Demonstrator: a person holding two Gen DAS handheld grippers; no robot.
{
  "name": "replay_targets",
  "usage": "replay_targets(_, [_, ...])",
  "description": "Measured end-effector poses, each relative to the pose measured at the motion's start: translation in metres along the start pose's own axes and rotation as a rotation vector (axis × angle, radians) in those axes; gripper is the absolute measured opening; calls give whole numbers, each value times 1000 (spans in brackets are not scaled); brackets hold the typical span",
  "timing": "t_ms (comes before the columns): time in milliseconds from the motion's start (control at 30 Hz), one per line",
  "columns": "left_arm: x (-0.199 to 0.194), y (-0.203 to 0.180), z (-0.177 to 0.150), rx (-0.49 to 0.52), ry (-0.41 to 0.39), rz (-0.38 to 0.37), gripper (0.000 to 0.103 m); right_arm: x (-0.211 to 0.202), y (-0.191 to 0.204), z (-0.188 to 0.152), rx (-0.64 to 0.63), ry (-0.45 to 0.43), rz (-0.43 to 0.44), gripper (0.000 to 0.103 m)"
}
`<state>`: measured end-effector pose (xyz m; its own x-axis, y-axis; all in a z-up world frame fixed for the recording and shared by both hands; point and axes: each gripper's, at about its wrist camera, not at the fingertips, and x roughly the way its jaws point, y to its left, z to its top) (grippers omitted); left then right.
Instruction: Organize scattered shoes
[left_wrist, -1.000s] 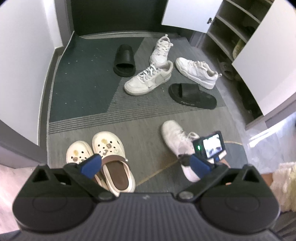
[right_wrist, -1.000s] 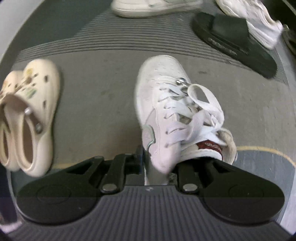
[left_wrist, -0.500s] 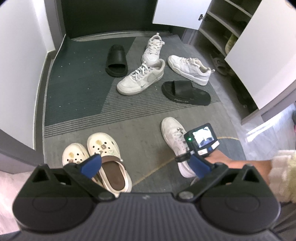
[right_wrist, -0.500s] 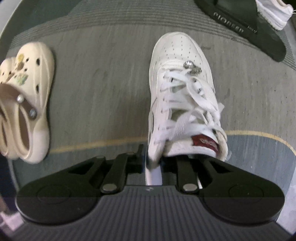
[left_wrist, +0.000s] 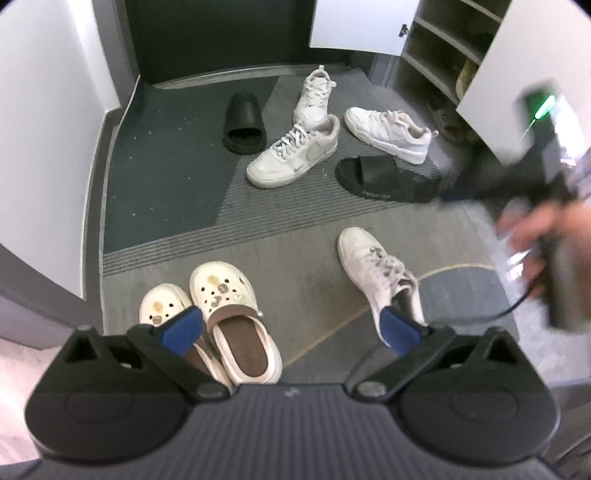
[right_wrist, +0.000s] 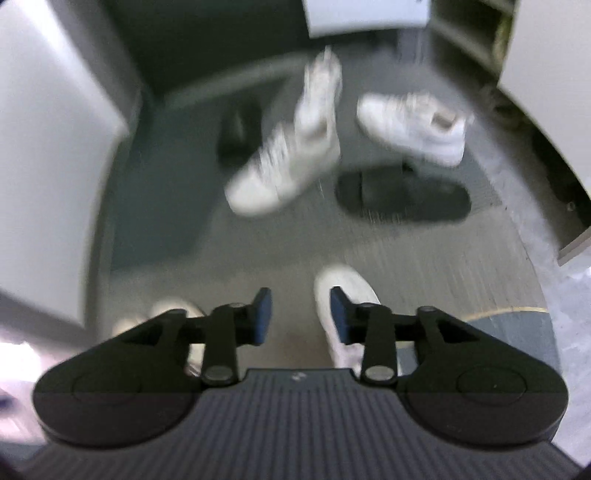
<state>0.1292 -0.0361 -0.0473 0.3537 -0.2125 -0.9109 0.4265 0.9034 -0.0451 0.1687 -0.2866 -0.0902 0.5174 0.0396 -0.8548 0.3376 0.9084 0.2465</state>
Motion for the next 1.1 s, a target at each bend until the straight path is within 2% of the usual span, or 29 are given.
replay_targets(100, [8,3,10,17,1,5,103,-58,7,-7,99,-97,45,64])
replay_targets(233, [18,7,23,40,1,12,103,-94,16,-23,94,-156,102,64])
replay_targets(267, [20,8,26,46,2,14,103,-104,19,-28,83,-178,129,72])
replay_targets(300, [23,9,30,51,2,16,103,-111,20,-29,74,-198,144,94])
replay_targets(333, [25,10,33,57,2,18,103,-123,21,-34,59,-242,166,103])
replay_targets(467, [36,13,46,79,2,23,103,-162,27,-48,40,-374,191,103])
replay_targets(567, [48,1,64,117,-45,14,103,-187,26,-66,51,-488,178,103])
replay_targets(633, [60,-7,79,165,-88,34,103,-193,22,-77,71,-519,160,103])
replay_targets(800, [113,-31,118,321,-152,47,103,-191,10,-90,169,-501,181,103])
replay_targets(867, [140,-40,128,404,-189,60,103,-185,3,-86,253,-467,228,103])
replay_targets(933, [173,-38,144,411,-178,56,103,-177,-1,-81,283,-457,259,103])
replay_targets(1100, [256,-33,183,429,-150,46,103,-147,-17,-64,338,-375,251,103])
